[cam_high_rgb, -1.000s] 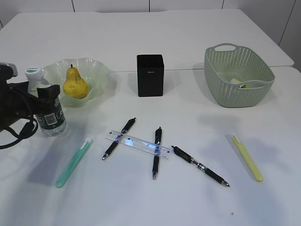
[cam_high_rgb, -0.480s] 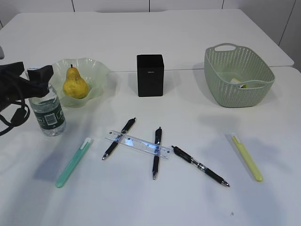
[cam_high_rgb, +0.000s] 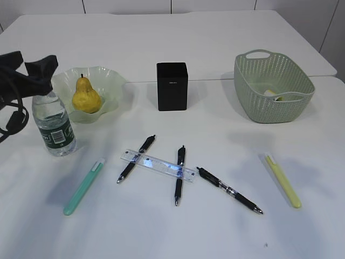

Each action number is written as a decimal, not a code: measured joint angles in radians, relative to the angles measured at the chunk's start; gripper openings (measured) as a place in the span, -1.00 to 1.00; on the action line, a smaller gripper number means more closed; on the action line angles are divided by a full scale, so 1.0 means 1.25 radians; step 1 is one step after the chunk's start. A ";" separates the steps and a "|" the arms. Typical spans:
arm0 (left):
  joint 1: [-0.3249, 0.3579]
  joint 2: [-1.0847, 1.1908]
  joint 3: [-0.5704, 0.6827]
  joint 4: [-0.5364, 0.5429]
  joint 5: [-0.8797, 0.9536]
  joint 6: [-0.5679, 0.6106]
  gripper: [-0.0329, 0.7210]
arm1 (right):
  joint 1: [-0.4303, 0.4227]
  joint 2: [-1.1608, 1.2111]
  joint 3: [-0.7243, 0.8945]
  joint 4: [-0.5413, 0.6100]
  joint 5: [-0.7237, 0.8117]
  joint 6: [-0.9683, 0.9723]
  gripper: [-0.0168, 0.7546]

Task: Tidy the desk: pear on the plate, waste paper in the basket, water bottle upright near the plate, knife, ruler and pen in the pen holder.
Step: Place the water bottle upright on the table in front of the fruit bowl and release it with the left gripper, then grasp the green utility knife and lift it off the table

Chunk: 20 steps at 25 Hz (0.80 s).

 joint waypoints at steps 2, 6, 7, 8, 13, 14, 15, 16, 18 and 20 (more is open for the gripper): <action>0.000 -0.033 0.000 -0.002 0.000 0.000 0.56 | 0.000 0.000 0.000 0.000 0.000 0.000 0.34; 0.000 -0.119 -0.002 -0.024 0.072 0.000 0.56 | 0.000 0.000 0.000 -0.001 0.000 0.000 0.34; 0.000 -0.145 -0.008 -0.028 0.110 -0.001 0.56 | 0.000 0.000 0.000 -0.001 0.000 0.000 0.34; 0.000 -0.166 -0.015 -0.028 0.162 -0.001 0.56 | 0.000 0.000 0.000 -0.001 0.000 0.000 0.34; -0.002 -0.303 -0.086 -0.014 0.439 -0.001 0.56 | 0.000 0.000 0.000 -0.001 0.000 0.000 0.34; -0.005 -0.330 -0.108 -0.011 0.508 -0.001 0.56 | 0.000 0.000 0.000 -0.001 0.000 0.000 0.34; -0.008 -0.353 -0.128 -0.009 0.577 -0.001 0.56 | 0.000 0.000 0.000 -0.001 0.000 0.000 0.34; -0.015 -0.376 -0.154 -0.007 0.649 -0.001 0.56 | 0.000 0.000 0.000 -0.001 0.000 0.000 0.34; -0.029 -0.413 -0.207 -0.005 0.781 -0.001 0.56 | 0.000 0.000 0.000 -0.001 0.000 0.000 0.34; -0.049 -0.432 -0.267 -0.005 0.921 -0.001 0.56 | 0.000 0.000 0.000 -0.001 0.000 0.000 0.34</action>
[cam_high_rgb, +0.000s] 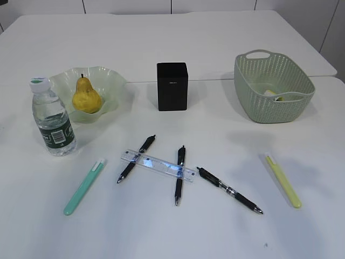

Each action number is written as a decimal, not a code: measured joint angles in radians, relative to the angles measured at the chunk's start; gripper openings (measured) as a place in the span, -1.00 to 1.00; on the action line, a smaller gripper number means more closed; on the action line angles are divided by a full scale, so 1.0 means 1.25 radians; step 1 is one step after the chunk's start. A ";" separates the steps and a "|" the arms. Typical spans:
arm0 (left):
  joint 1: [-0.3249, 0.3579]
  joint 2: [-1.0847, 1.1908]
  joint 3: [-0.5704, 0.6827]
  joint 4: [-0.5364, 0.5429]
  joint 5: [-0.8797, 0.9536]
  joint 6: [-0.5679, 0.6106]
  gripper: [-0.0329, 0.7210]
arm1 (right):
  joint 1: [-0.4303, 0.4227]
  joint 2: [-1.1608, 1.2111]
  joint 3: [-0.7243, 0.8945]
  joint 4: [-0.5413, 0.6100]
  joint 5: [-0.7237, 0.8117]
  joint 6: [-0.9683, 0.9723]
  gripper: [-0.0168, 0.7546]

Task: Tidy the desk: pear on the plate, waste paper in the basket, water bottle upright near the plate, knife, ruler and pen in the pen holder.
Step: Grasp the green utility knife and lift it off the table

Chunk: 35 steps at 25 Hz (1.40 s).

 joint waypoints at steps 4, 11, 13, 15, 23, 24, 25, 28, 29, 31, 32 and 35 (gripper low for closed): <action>-0.059 -0.007 -0.112 0.000 0.247 0.000 0.55 | 0.000 0.000 0.000 0.000 0.000 0.000 0.34; -0.126 0.053 -0.191 -0.056 0.512 0.000 0.54 | 0.000 0.000 0.000 0.000 0.000 0.000 0.34; -0.138 0.089 -0.192 -0.062 0.578 0.000 0.50 | 0.000 0.000 0.000 0.003 0.000 0.000 0.34; -0.152 0.130 -0.192 -0.062 0.626 0.000 0.44 | 0.000 0.000 0.000 0.010 0.000 0.000 0.34; -0.208 0.296 -0.194 -0.063 0.657 0.000 0.36 | 0.000 0.000 0.000 0.030 0.000 0.000 0.34; -0.210 0.317 -0.194 -0.063 0.657 0.000 0.36 | 0.000 0.000 0.000 0.031 0.000 0.000 0.34; -0.210 0.342 -0.194 -0.063 0.655 0.000 0.35 | 0.000 0.000 0.000 0.031 0.000 0.000 0.34; -0.210 0.403 -0.194 -0.063 0.640 0.000 0.35 | 0.000 0.000 0.000 0.031 0.000 0.000 0.34; -0.210 0.421 -0.194 -0.063 0.631 0.004 0.35 | 0.000 0.000 0.000 0.031 0.000 0.000 0.34; -0.210 0.450 -0.194 -0.063 0.600 0.012 0.35 | 0.000 0.000 0.000 0.031 0.000 0.000 0.34; -0.210 0.460 -0.194 -0.063 0.587 0.016 0.35 | 0.000 0.000 0.000 0.031 0.000 0.000 0.34; -0.210 0.493 -0.194 -0.063 0.554 0.020 0.35 | 0.000 0.000 0.000 0.033 0.000 0.000 0.33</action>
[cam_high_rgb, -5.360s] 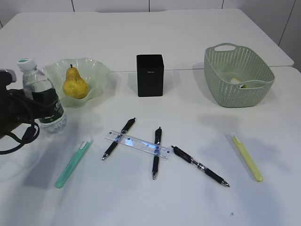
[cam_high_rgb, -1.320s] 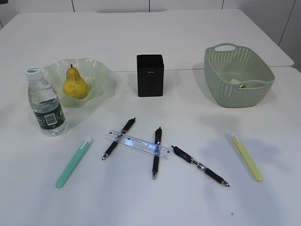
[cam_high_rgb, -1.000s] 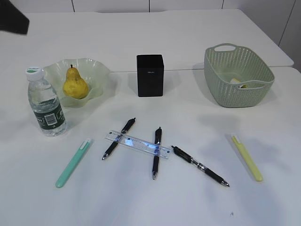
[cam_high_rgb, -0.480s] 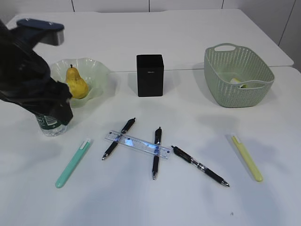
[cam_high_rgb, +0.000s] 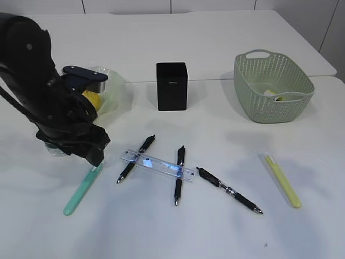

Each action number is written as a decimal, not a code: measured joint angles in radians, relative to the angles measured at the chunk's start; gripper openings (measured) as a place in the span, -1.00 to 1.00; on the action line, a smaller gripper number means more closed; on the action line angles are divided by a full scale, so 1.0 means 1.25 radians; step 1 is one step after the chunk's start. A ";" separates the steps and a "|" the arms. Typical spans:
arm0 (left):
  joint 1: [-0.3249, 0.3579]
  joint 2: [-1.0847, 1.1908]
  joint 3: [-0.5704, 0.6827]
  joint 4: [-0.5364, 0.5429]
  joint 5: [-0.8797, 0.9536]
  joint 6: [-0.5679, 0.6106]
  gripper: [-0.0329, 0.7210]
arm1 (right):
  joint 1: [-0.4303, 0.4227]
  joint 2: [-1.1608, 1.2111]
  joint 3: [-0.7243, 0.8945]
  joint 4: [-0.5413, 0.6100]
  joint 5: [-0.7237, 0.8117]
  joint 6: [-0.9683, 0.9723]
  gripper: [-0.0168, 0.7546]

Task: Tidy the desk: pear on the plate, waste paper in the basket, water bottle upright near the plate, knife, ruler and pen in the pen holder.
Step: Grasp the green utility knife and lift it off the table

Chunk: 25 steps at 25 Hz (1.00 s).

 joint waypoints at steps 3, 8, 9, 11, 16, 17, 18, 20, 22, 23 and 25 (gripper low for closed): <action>0.000 0.030 0.000 0.001 -0.041 0.002 0.34 | 0.000 0.000 0.000 0.000 0.000 0.000 0.33; 0.000 0.062 -0.002 0.007 -0.097 0.003 0.34 | 0.000 0.000 0.000 0.000 0.000 0.000 0.33; 0.000 0.070 -0.002 0.015 -0.098 0.003 0.33 | 0.000 0.000 0.000 0.000 0.000 0.000 0.33; 0.000 0.085 -0.002 0.025 -0.102 0.003 0.33 | 0.000 0.000 0.000 0.000 0.000 0.000 0.33; 0.000 0.110 -0.002 0.028 -0.111 0.003 0.32 | 0.000 0.000 0.000 0.000 0.000 0.000 0.33; 0.000 0.112 -0.002 0.028 -0.112 0.003 0.32 | 0.000 0.000 0.000 0.000 0.000 0.000 0.33; 0.000 0.113 -0.002 0.030 -0.113 0.003 0.32 | 0.000 0.000 0.000 0.000 0.000 0.000 0.33; 0.003 0.119 -0.002 0.030 -0.113 0.003 0.31 | 0.000 0.000 0.000 0.000 0.000 0.000 0.33; 0.009 0.128 -0.002 0.027 -0.113 0.003 0.31 | 0.000 0.000 0.000 0.000 0.000 0.000 0.33; 0.011 0.134 -0.002 0.027 -0.113 0.003 0.30 | 0.000 0.000 0.000 0.000 0.000 0.000 0.33; 0.016 0.143 -0.002 0.027 -0.113 0.003 0.30 | 0.000 0.000 0.000 0.000 0.000 0.000 0.33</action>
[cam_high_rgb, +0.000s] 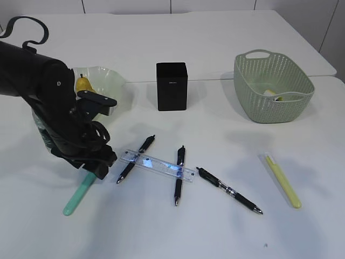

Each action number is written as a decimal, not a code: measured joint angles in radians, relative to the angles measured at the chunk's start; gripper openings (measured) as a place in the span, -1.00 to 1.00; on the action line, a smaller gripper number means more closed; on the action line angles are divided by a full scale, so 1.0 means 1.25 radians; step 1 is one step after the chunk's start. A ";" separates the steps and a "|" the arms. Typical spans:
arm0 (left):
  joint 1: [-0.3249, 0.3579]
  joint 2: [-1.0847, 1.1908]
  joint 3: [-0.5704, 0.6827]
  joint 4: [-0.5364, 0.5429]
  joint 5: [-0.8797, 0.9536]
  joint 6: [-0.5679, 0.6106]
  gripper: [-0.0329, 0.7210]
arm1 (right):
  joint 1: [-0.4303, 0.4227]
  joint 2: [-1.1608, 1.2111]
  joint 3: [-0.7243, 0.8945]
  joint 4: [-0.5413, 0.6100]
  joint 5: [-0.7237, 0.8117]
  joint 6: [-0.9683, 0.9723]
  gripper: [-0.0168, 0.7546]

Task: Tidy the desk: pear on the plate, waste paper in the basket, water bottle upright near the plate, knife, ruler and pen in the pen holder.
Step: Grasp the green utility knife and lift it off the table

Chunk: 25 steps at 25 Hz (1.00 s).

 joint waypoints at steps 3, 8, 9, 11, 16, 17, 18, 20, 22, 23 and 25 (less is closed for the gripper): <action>0.003 0.005 0.000 0.000 0.000 0.000 0.30 | 0.000 0.000 0.000 0.000 0.000 0.000 0.33; 0.005 0.013 0.000 0.000 0.000 0.000 0.29 | 0.000 0.000 0.000 0.000 0.000 0.000 0.33; 0.005 0.013 0.000 0.000 0.000 0.000 0.27 | 0.000 0.000 0.000 0.000 0.000 0.000 0.33; 0.005 0.013 0.000 0.000 0.000 0.000 0.26 | 0.000 0.000 0.000 0.000 0.000 0.000 0.33; 0.005 0.015 0.000 0.000 0.000 0.000 0.24 | 0.000 0.000 0.000 0.000 0.000 0.000 0.34; 0.005 0.016 0.000 0.000 0.000 0.000 0.24 | 0.000 0.000 0.000 0.000 0.000 0.000 0.34; 0.005 0.018 0.000 0.000 0.000 0.000 0.24 | 0.000 0.000 0.000 0.000 0.000 0.000 0.34; 0.005 0.023 0.000 0.000 -0.001 0.000 0.24 | 0.000 0.000 0.000 0.000 0.000 0.000 0.34; 0.005 0.028 0.000 0.000 -0.001 0.000 0.24 | 0.000 0.000 0.000 0.000 0.000 0.000 0.34; 0.005 0.030 0.000 -0.001 -0.001 0.000 0.24 | 0.000 0.000 0.000 0.000 0.000 0.000 0.34; 0.005 0.030 0.000 -0.005 -0.002 0.000 0.24 | 0.000 0.000 0.000 0.000 0.000 0.000 0.34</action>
